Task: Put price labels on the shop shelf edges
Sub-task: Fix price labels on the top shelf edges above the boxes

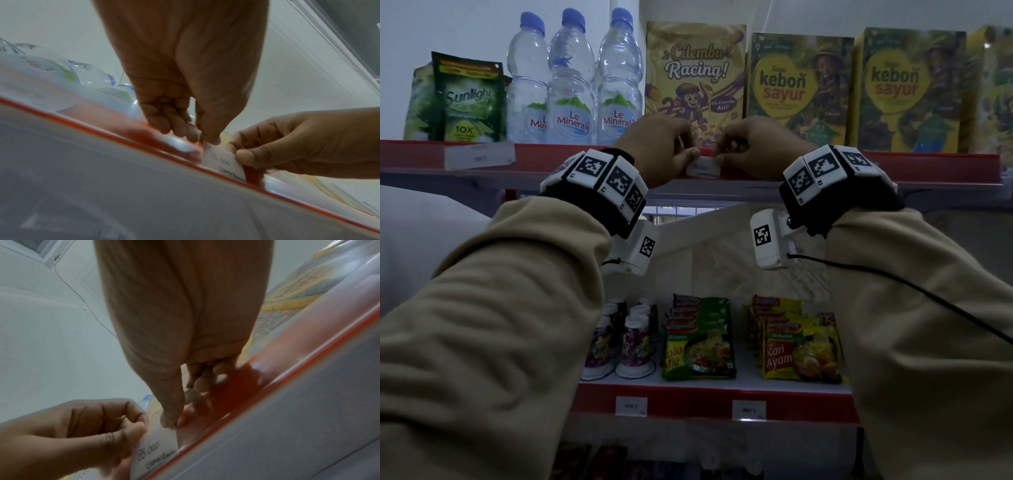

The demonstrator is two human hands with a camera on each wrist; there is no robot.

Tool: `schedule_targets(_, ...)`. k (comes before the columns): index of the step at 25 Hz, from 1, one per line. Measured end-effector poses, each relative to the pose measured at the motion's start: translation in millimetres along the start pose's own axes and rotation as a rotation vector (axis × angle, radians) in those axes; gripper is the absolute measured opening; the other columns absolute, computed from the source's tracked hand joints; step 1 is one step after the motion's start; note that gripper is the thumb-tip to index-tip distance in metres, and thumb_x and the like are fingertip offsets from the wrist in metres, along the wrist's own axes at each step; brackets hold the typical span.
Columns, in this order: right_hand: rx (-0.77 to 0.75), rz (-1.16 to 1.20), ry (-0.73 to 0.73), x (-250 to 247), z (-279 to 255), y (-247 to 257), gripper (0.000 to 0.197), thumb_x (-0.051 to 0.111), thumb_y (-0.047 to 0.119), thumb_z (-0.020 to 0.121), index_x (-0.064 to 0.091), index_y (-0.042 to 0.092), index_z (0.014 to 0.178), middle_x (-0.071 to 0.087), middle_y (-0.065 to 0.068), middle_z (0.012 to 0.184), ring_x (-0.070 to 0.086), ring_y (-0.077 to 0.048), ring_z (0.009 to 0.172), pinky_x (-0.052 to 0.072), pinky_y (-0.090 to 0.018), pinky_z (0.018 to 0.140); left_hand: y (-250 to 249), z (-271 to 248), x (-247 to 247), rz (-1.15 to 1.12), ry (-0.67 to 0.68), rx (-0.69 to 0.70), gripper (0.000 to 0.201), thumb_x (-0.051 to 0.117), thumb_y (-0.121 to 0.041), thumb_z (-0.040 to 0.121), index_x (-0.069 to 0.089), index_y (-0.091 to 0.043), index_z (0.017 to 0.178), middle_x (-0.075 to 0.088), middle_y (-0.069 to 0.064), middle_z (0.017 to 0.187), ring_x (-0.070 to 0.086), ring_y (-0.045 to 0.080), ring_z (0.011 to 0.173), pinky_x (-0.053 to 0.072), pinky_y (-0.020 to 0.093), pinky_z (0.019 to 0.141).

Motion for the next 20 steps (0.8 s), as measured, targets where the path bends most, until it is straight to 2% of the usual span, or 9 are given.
schedule_targets(4, -0.002, 0.014, -0.017, 3, 1, -2, 0.024, 0.063, 0.027, 0.089, 0.065, 0.014, 0.109, 0.053, 0.002, 0.096, 0.047, -0.012, 0.089, 0.032, -0.022, 0.074, 2, 1, 0, -0.054, 0.017, -0.019, 0.024, 0.06, -0.027, 0.091, 0.063, -0.005, 0.1, 0.065, 0.013, 0.094, 0.059, 0.026, 0.089, 0.048, 0.035, 0.083)
schedule_targets(13, -0.037, 0.062, -0.031, 6, 4, -8, 0.019, 0.064, 0.027, 0.088, 0.066, 0.015, 0.103, 0.054, 0.001, 0.095, 0.048, -0.013, 0.089, 0.035, -0.024, 0.076, 2, 2, 2, -0.028, 0.011, -0.056, 0.025, 0.059, -0.029, 0.091, 0.064, -0.004, 0.092, 0.056, 0.005, 0.083, 0.05, 0.019, 0.081, 0.039, 0.028, 0.075)
schedule_targets(17, -0.045, 0.096, -0.041, 6, 4, -10, 0.019, 0.065, 0.027, 0.087, 0.063, 0.019, 0.105, 0.054, 0.003, 0.096, 0.048, -0.013, 0.089, 0.034, -0.024, 0.075, 3, -1, 0, -0.047, -0.021, -0.056, 0.025, 0.061, -0.028, 0.09, 0.065, -0.004, 0.096, 0.062, 0.013, 0.091, 0.055, 0.024, 0.085, 0.045, 0.033, 0.079)
schedule_targets(20, -0.037, 0.137, -0.074, 6, 0, -11, 0.023, 0.065, 0.026, 0.087, 0.059, 0.021, 0.108, 0.053, 0.005, 0.098, 0.047, -0.012, 0.09, 0.035, -0.025, 0.077, 2, -5, 1, -0.106, -0.068, -0.062, 0.022, 0.063, -0.025, 0.089, 0.063, -0.005, 0.099, 0.065, 0.013, 0.095, 0.06, 0.023, 0.086, 0.05, 0.037, 0.082)
Point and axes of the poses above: each hand's wrist, its own z-axis towards the middle knuckle, its own x-axis out of the palm, y = z × x, the point moved 5 cm from there along z, towards the middle knuckle
